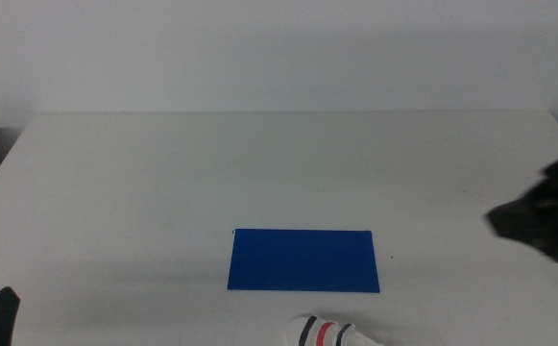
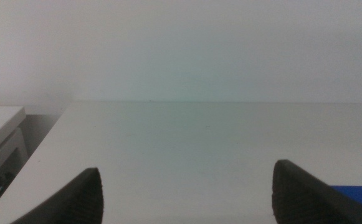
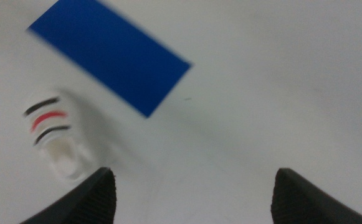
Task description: Use one arm to grab the shoe from the table and place it on the mat.
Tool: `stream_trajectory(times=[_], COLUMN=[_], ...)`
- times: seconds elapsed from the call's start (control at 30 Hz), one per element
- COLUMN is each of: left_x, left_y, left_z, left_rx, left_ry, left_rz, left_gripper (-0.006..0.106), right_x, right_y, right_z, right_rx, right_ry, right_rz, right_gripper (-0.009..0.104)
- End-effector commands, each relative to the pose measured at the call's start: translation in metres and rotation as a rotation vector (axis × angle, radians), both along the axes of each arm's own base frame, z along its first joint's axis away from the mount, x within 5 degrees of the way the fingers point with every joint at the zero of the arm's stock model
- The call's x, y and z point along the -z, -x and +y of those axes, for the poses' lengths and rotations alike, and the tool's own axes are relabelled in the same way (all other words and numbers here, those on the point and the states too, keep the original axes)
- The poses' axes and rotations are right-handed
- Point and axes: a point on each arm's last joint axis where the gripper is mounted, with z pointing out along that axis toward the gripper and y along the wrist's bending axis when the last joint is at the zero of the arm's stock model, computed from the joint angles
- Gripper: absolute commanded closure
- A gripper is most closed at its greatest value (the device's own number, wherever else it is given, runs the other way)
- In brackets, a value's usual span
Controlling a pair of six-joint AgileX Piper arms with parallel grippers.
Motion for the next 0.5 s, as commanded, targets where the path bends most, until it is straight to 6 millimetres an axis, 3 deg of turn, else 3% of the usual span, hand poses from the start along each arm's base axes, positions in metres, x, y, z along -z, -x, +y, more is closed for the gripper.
stream_trajectory(times=[0.0,0.23,0.47], left_x=[-0.005,-0.005,-0.005], left_y=[0.001,0.001,0.001], left_z=[-0.001,-0.001,-0.001], left_rx=[0.012,0.012,0.012], left_ry=[0.011,0.011,0.011], left_rz=[-0.079,-0.079,-0.079], left_gripper=[0.008,0.008,0.008], right_x=[-0.011,0.010,0.042], right_y=[-0.015,-0.042,-0.047], right_z=[0.019,0.078,0.117], right_rx=[-0.092,-0.349,-0.479], right_ry=[0.016,0.134,0.265], right_rz=[-0.013,0.147,0.210], right_gripper=[0.031,0.031,0.031])
